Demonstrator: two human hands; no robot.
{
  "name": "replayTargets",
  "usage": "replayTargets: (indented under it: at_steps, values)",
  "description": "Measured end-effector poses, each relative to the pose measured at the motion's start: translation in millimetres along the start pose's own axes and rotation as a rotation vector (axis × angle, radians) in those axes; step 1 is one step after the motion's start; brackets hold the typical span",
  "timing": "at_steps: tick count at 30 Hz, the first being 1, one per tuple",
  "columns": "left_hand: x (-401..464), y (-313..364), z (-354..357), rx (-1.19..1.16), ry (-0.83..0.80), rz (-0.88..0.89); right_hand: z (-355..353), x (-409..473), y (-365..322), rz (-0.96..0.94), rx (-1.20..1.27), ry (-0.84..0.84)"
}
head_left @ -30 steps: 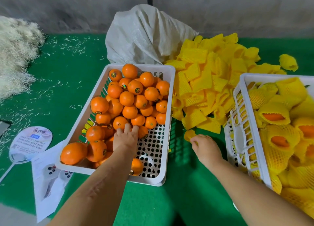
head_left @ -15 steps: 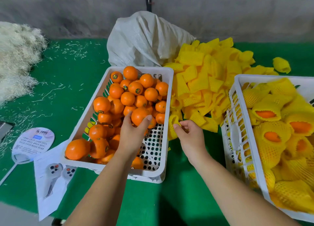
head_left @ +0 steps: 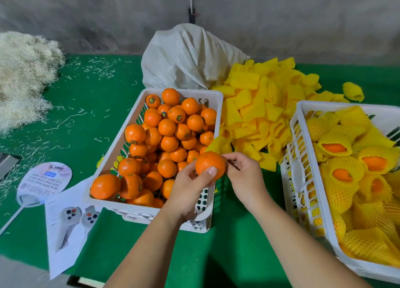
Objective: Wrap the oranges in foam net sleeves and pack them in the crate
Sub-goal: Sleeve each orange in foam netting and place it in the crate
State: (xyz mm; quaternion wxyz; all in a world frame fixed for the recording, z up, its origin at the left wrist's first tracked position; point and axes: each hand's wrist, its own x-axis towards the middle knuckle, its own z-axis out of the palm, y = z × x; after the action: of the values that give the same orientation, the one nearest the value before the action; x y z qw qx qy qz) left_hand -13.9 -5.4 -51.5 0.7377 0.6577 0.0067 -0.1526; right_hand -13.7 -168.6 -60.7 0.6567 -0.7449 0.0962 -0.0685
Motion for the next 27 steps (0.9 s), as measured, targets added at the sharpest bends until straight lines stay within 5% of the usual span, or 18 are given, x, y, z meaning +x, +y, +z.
replayTargets:
  at_steps: [9,17,27]
  values:
    - [1,-3,5,0.016,0.18,0.107,-2,-22,-25,-0.09,0.184,-0.086]
    - [5,-8,-6,-0.028,-0.076,0.014,5,-20,-23,-0.108,-0.006,-0.052]
    - [2,-8,7,-0.035,0.268,0.169,14,-40,-39,-0.267,-0.143,-0.071]
